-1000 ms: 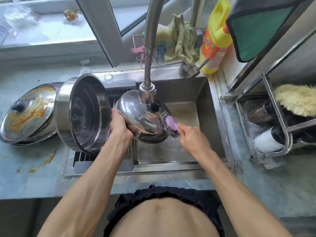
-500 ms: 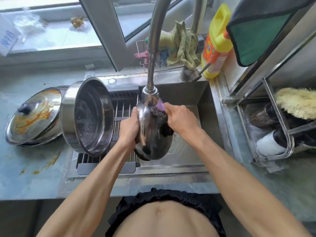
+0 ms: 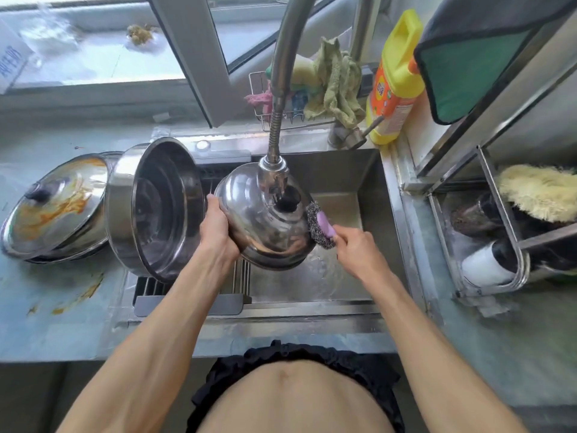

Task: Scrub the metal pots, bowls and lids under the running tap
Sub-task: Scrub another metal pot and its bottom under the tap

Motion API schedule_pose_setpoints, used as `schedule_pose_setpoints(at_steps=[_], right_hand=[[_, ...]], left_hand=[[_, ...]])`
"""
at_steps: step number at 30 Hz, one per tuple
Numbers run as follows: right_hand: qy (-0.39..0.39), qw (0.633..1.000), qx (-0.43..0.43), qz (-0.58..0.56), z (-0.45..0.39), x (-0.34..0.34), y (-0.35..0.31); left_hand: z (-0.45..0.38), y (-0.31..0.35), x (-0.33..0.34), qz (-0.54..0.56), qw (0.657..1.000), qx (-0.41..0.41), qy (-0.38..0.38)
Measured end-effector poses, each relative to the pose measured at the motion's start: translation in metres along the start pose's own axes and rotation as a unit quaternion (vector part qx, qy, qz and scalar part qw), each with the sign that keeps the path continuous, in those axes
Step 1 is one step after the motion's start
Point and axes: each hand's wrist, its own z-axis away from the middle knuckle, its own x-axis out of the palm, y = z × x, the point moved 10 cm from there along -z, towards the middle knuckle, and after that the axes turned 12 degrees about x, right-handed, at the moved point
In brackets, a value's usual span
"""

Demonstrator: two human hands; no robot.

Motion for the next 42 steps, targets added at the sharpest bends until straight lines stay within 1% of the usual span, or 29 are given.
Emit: schedule_pose_setpoints(at_steps=[2, 4, 7, 10, 12, 14, 16, 19, 22, 24, 26, 29, 31, 33, 36, 39, 40, 42], right_hand=[[0.009, 0.999, -0.040, 0.020, 0.022, 0.004, -0.011], [0.016, 0.995, -0.092, 0.040, 0.040, 0.007, -0.034], [0.035, 0.989, -0.136, 0.054, 0.057, -0.005, -0.070], [0.064, 0.985, -0.147, 0.057, 0.045, -0.022, -0.092], [0.069, 0.986, -0.129, 0.073, 0.024, -0.029, -0.097], [0.068, 0.989, -0.112, 0.071, 0.003, -0.036, -0.094], [0.052, 0.993, -0.089, 0.057, -0.014, -0.037, -0.083], [0.023, 0.997, -0.053, 0.043, -0.020, -0.029, -0.056], [0.006, 0.998, -0.047, 0.041, -0.004, -0.013, -0.037], [0.008, 0.998, -0.058, 0.031, 0.011, -0.003, -0.031], [0.023, 0.996, -0.090, 0.015, 0.028, 0.001, -0.035], [0.051, 0.987, -0.151, 0.005, 0.049, -0.002, -0.052], [0.070, 0.982, -0.176, 0.006, 0.055, -0.010, -0.066], [0.089, 0.977, -0.195, 0.018, 0.056, -0.015, -0.078], [0.092, 0.980, -0.173, 0.018, 0.049, -0.021, -0.081], [0.067, 0.986, -0.153, 0.021, 0.040, -0.027, -0.087], [0.052, 0.985, -0.162, 0.043, 0.039, -0.027, -0.094], [0.022, 0.974, -0.187, 0.125, 0.039, -0.025, -0.109]], left_hand=[[0.018, 0.004, 0.007, -0.010, 0.999, 0.010, 0.029], [0.029, 0.000, 0.014, -0.041, 0.998, 0.020, 0.033], [0.036, -0.006, 0.022, -0.090, 0.995, 0.049, -0.001], [0.037, 0.002, 0.022, -0.152, 0.983, 0.095, -0.029], [0.036, 0.008, 0.018, -0.167, 0.979, 0.114, -0.042], [0.036, 0.011, 0.014, -0.154, 0.980, 0.112, -0.061], [0.037, 0.010, 0.010, -0.118, 0.986, 0.093, -0.072], [0.032, 0.007, 0.000, -0.049, 0.996, 0.050, -0.047], [0.024, 0.007, -0.006, -0.009, 0.999, 0.042, -0.013], [0.025, 0.009, -0.004, 0.005, 0.999, 0.046, 0.019], [0.033, 0.011, 0.003, 0.001, 0.997, 0.056, 0.044], [0.039, 0.007, 0.012, -0.071, 0.992, 0.092, 0.039], [0.038, 0.005, 0.016, -0.139, 0.982, 0.126, 0.012], [0.038, 0.007, 0.020, -0.216, 0.964, 0.152, -0.014], [0.032, 0.008, 0.031, -0.313, 0.931, 0.175, -0.074], [0.032, 0.006, 0.037, -0.357, 0.900, 0.219, -0.122], [0.036, 0.007, 0.038, -0.363, 0.888, 0.249, -0.130], [0.045, 0.008, 0.034, -0.377, 0.866, 0.301, -0.132]])
